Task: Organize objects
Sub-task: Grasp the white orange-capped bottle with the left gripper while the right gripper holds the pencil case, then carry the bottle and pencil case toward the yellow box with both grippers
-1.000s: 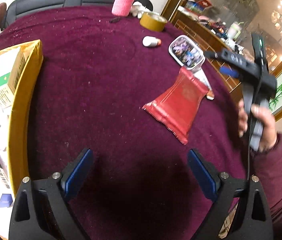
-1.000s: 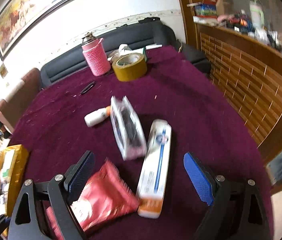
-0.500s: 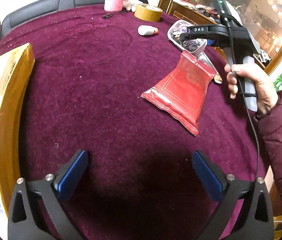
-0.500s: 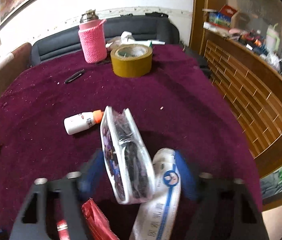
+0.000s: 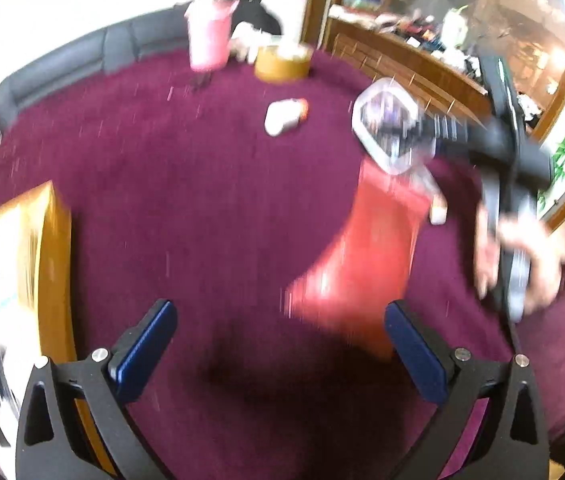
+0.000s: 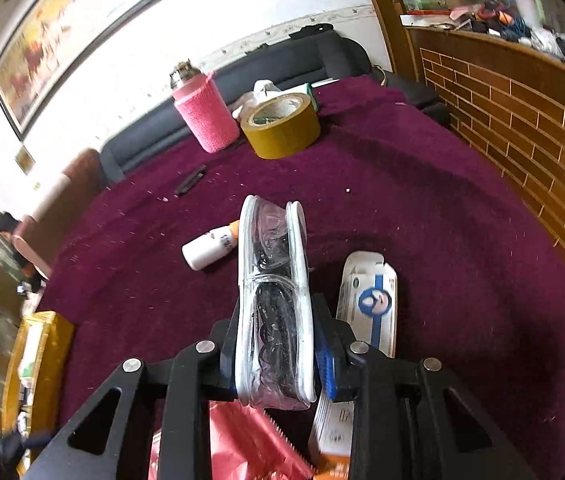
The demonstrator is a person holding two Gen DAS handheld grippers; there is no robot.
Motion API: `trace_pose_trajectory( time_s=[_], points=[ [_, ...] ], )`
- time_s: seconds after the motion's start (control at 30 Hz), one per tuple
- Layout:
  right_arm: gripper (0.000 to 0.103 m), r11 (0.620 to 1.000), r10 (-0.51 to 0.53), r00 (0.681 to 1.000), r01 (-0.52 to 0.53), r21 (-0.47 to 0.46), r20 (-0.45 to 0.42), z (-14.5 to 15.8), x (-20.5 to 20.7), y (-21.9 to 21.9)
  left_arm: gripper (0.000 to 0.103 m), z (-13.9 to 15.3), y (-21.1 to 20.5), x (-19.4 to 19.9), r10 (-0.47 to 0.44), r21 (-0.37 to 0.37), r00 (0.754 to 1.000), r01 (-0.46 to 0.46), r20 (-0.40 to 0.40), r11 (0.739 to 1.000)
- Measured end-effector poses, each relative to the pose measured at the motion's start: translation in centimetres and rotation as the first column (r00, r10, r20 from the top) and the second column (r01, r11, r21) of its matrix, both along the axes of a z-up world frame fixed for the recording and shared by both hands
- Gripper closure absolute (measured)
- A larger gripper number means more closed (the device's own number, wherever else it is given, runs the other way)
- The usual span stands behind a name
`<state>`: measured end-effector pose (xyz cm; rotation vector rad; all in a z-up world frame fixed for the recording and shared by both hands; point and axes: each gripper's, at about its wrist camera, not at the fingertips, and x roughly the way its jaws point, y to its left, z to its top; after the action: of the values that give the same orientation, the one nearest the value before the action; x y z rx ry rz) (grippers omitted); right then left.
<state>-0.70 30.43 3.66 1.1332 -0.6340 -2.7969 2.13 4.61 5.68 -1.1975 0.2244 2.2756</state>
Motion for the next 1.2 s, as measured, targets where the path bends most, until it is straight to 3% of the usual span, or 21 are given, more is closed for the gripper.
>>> trace_pose_trajectory(
  time_s=[0.13, 0.27, 0.4, 0.57, 0.63, 0.67, 0.73, 0.8, 0.87, 1.0, 1.2],
  points=[
    [0.072, 0.995, 0.007, 1.000, -0.006, -0.097, 0.011, -0.9, 0.0, 1.1, 0.000, 1.3, 4.0, -4.8, -0.102, -0.043, 0.990, 0.098, -0.099, 0.994],
    [0.072, 0.992, 0.014, 1.000, -0.013, -0.124, 0.008, -1.0, 0.1, 1.4, 0.000, 0.8, 8.2, -9.6, -0.148, -0.167, 0.968, 0.115, -0.202, 0.979],
    [0.072, 0.991, 0.029, 0.999, -0.027, -0.133, 0.015, -1.2, 0.0, 1.1, 0.000, -0.8, 11.3, -12.9, -0.174, -0.261, 0.962, 0.117, -0.211, 0.958],
    [0.071, 0.985, 0.045, 0.999, -0.039, -0.165, 0.031, -1.6, -0.1, 1.3, 0.002, -2.6, 13.4, -15.6, -0.219, -0.258, 0.962, 0.172, -0.164, 0.951],
    [0.071, 0.984, 0.046, 0.998, -0.039, -0.176, 0.035, -1.7, -0.1, 1.5, 0.011, -3.5, 14.1, -16.7, -0.231, -0.252, 0.964, 0.192, -0.135, 0.948],
    [0.071, 0.982, 0.047, 0.998, -0.040, -0.184, 0.036, -1.8, -0.1, 1.6, 0.022, -3.9, 14.3, -17.1, -0.234, -0.251, 0.965, 0.199, -0.119, 0.947],
    [0.070, 0.980, 0.050, 0.998, -0.041, -0.196, 0.041, -1.9, 0.0, 1.7, 0.057, -4.8, 14.8, -18.4, -0.229, -0.252, 0.970, 0.204, -0.076, 0.946],
    [0.070, 0.978, 0.056, 0.997, -0.045, -0.204, 0.046, -2.1, -0.2, 1.7, 0.067, -5.5, 14.9, -19.2, -0.220, -0.230, 0.975, 0.206, -0.038, 0.951],
    [0.070, 0.975, 0.061, 0.997, -0.048, -0.217, 0.055, -2.3, -0.4, 1.7, 0.069, -5.6, 14.9, -19.5, -0.216, -0.188, 0.976, 0.207, -0.031, 0.960],
    [0.069, 0.971, 0.067, 0.996, -0.051, -0.233, 0.061, -2.6, -0.6, 1.7, 0.077, -5.6, 15.3, -18.8, -0.226, -0.184, 0.973, 0.215, -0.043, 0.959],
    [0.070, 0.973, 0.060, 0.997, -0.046, -0.226, 0.057, -2.5, -0.4, 1.8, 0.077, -4.8, 14.6, -17.2, -0.208, -0.163, 0.976, 0.196, -0.059, 0.967]
  ],
)
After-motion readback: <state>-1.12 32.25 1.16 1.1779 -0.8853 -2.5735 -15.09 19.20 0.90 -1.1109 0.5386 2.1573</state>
